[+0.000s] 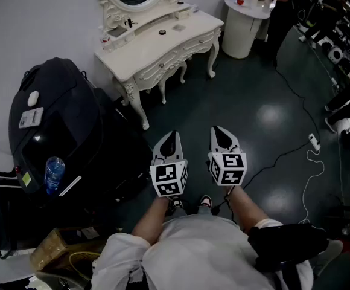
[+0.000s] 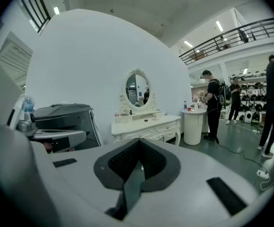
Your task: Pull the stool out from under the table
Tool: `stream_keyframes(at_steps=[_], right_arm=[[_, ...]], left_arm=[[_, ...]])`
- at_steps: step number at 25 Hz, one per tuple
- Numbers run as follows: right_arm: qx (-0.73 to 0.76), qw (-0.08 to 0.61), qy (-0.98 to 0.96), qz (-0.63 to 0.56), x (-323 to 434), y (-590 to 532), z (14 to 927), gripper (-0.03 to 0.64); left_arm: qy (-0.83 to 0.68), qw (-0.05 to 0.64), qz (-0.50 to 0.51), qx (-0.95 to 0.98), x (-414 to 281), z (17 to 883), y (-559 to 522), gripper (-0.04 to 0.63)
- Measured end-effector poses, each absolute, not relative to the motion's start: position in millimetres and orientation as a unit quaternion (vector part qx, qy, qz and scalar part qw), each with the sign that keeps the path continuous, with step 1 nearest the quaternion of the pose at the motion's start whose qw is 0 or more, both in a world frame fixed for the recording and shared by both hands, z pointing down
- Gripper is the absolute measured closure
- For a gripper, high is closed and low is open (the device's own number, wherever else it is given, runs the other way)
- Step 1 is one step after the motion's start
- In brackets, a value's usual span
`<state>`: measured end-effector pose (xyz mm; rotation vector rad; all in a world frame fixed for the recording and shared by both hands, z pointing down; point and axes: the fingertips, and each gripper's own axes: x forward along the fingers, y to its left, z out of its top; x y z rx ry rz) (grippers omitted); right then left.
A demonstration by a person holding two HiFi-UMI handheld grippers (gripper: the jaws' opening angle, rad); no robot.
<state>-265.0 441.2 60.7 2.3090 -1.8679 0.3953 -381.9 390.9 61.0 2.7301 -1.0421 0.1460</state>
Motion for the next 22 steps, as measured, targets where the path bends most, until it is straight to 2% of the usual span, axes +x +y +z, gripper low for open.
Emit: stream_keyframes(at_steps=[22], right_arm=[[0.792, 0.086, -0.586, 0.145, -298.1, 418.6, 79.5, 0.618]], left_arm=[[-0.316, 0.125, 0.048, 0.939, -415.5, 79.2, 353.0, 0.601]])
